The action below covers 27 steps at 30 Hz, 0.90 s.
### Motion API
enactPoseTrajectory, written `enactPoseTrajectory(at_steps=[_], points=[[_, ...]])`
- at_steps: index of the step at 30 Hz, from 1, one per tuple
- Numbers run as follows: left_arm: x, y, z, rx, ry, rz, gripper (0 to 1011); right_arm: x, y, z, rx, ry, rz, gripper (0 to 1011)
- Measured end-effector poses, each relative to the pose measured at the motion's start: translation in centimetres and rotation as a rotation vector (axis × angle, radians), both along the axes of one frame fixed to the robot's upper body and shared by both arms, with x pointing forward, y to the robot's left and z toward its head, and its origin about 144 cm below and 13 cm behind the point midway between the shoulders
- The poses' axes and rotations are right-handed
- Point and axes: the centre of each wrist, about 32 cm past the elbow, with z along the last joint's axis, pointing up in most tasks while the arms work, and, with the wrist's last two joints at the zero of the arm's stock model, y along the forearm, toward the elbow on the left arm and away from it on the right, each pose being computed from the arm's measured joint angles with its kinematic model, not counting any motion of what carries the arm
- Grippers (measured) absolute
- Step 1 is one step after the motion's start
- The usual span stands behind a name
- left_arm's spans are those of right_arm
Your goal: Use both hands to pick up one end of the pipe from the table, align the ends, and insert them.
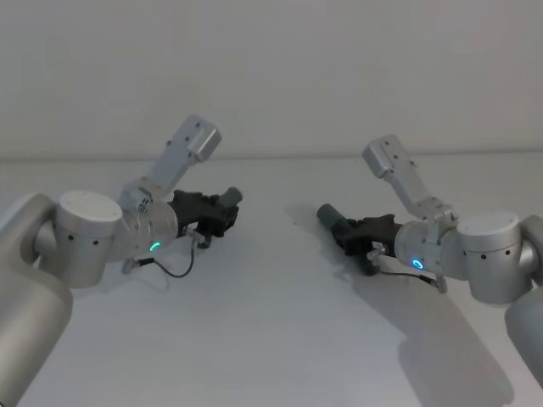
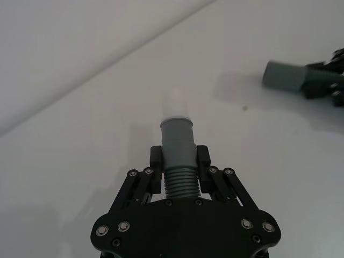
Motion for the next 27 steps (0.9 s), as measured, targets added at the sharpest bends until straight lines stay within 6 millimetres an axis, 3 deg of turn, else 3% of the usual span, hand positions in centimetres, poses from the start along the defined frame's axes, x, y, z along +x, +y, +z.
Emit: enactPoseTrajectory(at_steps=[12, 27], points=[[1.0, 0.6, 1.1, -0.041, -0.109, -0.163, 345, -1.1, -0.8, 1.2, -0.071, -0.087, 0.036, 244], [1.5, 1.2, 2.2, 0.007, -0.307, -0.396, 345, -3.1, -2.1, 4.2, -0.251, -0.247, 0.135, 244]])
